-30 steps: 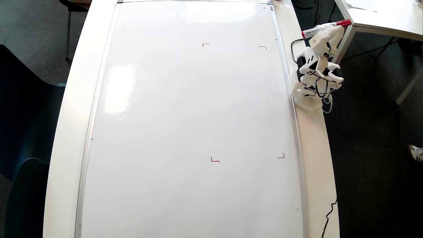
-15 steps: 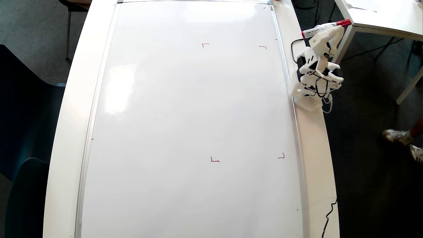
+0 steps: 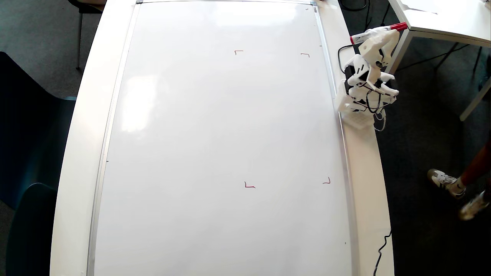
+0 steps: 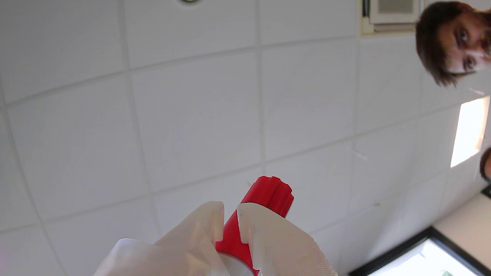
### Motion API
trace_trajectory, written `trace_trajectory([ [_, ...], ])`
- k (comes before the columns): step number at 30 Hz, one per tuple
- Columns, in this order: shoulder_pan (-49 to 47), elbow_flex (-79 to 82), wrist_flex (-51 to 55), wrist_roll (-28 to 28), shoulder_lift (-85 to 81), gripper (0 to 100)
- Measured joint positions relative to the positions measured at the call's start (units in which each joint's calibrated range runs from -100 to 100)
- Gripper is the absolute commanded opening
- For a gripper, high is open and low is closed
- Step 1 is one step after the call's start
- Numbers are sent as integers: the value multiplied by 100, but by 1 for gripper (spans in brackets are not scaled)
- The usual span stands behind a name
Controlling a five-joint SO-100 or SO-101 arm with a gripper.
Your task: Draw on a whiteboard a robot head using a pen attached to the gripper
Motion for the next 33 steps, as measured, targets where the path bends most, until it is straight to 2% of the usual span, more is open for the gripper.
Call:
trace_trajectory([
  [33,-23,0,0,0,0,1],
])
